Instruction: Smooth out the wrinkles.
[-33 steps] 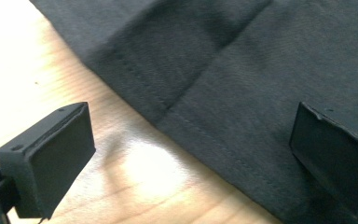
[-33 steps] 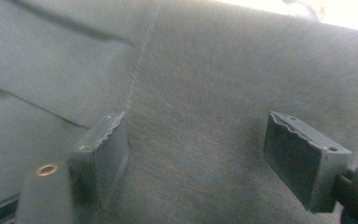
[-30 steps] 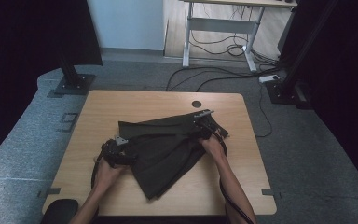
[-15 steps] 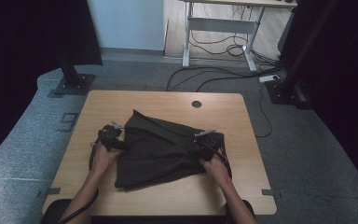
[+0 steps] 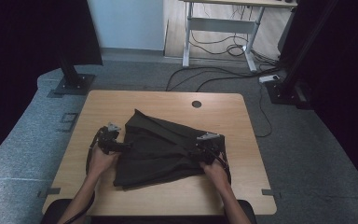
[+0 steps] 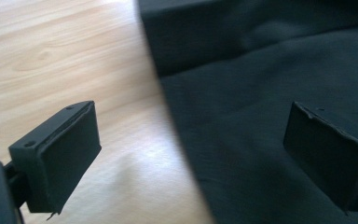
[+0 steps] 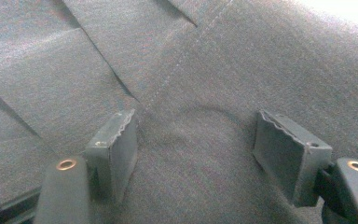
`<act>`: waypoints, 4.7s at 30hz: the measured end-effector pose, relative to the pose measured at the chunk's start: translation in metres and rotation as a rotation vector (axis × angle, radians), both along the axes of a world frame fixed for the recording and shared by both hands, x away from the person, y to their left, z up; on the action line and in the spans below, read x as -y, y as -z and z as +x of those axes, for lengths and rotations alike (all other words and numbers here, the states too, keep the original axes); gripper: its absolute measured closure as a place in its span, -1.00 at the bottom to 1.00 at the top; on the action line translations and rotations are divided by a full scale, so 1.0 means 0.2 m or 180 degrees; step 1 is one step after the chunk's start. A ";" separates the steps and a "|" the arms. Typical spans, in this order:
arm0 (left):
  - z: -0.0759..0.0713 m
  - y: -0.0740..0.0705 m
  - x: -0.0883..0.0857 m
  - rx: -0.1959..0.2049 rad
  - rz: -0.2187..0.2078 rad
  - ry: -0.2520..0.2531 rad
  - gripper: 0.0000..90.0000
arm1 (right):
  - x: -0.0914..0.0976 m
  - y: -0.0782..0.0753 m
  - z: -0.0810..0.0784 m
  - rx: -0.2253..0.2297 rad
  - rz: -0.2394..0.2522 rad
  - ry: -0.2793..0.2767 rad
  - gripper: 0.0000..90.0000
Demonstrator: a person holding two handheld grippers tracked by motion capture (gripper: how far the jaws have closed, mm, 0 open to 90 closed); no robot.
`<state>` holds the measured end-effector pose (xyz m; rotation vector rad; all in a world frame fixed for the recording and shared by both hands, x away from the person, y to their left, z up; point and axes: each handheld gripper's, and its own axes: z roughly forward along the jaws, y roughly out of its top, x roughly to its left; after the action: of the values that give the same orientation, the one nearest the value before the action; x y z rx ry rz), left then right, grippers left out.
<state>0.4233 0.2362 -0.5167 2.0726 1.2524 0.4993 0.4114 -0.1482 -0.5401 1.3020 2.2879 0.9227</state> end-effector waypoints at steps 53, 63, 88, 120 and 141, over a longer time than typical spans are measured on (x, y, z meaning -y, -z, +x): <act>-0.04 0.12 0.09 -0.0220 -0.0031 0.0081 -0.49 | -0.28 0.03 0.17 0.0182 -0.0030 -0.0363 -0.72; -0.04 0.09 0.13 -0.0345 -0.0093 0.0191 0.21 | -0.28 0.03 0.17 0.0183 -0.0025 -0.0330 -0.72; -0.03 -0.17 0.12 -0.0164 -0.0537 0.0514 0.70 | -0.28 0.03 0.16 0.0183 0.0000 -0.0302 -0.71; 0.02 0.11 0.11 -0.0502 0.0109 0.0065 -1.00 | -0.28 0.03 0.15 0.0188 0.0010 -0.0305 -0.70; 0.06 0.03 0.19 -0.0612 -0.0235 0.0431 0.72 | -0.28 0.03 0.15 0.0185 0.0014 -0.0274 -0.70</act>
<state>0.4345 0.1983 -0.5222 2.1644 1.2076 0.1936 0.4411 -0.0920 -0.5467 1.1708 2.3139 0.9815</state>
